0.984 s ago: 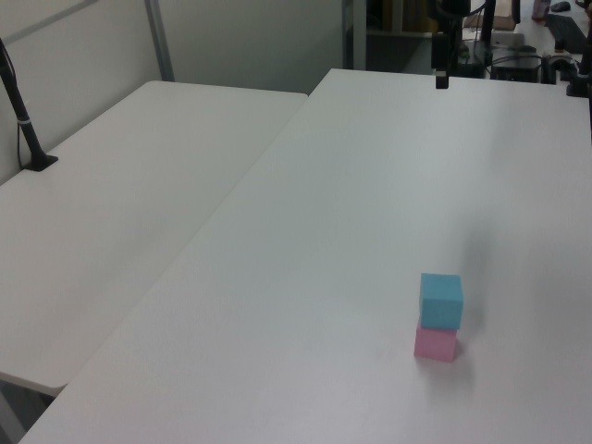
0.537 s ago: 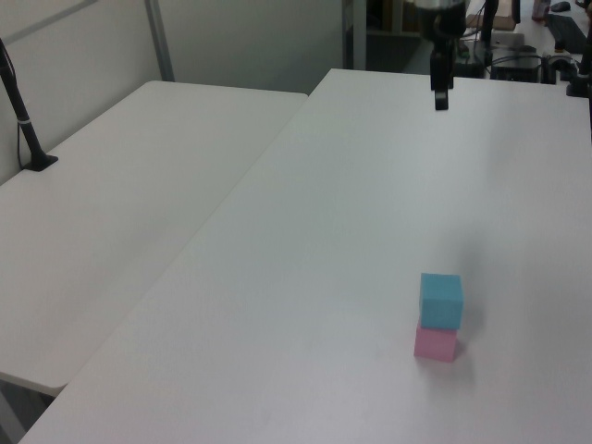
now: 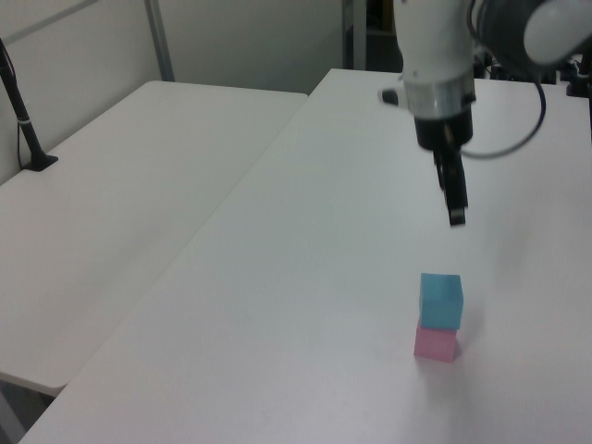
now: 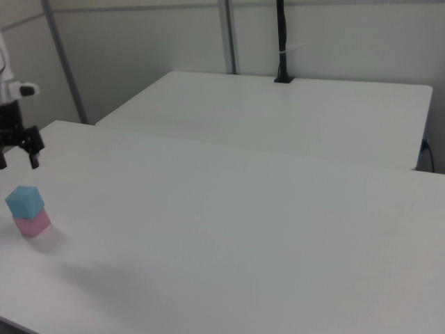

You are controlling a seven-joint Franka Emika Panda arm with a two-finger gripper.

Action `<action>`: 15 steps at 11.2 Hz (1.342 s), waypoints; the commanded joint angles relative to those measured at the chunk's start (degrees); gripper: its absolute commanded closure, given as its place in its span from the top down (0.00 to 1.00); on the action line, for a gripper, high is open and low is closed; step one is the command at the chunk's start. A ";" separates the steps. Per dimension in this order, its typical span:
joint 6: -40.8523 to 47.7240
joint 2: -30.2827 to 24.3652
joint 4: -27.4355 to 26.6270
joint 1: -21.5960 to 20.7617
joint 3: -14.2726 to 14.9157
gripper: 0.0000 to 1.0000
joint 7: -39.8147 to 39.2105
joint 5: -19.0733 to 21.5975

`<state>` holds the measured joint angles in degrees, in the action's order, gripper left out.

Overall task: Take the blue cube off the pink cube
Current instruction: 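Move the gripper down over the light-blue cube atop the pink cube, then close the gripper on the light-blue cube, then lift the light-blue cube off the pink cube and carry it away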

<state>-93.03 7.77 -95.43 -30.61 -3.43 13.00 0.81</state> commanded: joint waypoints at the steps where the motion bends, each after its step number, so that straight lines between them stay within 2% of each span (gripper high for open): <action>1: -9.33 7.40 -0.81 -5.32 0.35 1.00 7.03 0.68; 3: -14.97 10.67 -0.72 -6.03 -0.69 1.00 10.20 -0.19; 5: -15.17 11.47 -1.33 -6.21 -0.97 0.98 10.56 -0.72; 6: -14.82 11.39 -1.94 -6.47 -0.97 0.77 10.21 -1.51; 7: -13.51 10.69 -1.95 -5.95 -0.97 0.38 9.42 -1.51; 8: -12.19 9.64 -1.95 -5.51 -0.88 0.20 7.50 -1.25; 9: -8.96 8.24 -1.86 -4.29 -0.36 0.15 3.92 -0.81; 10: -6.83 6.57 -1.51 -2.89 1.56 0.15 1.70 -0.64; 11: -6.47 5.77 -1.08 -2.18 4.98 0.15 -0.49 -0.55; 12: -6.55 6.02 1.28 2.88 6.05 0.15 -4.08 -0.55; 13: -6.90 6.37 2.69 6.15 7.46 0.15 -7.51 -0.81; 14: -6.99 7.77 4.62 8.79 11.82 0.15 -13.12 -0.64; 15: -7.16 9.09 6.38 14.39 12.39 0.16 -17.52 -1.07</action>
<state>-100.90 14.45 -92.60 -22.77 6.29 3.14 -0.05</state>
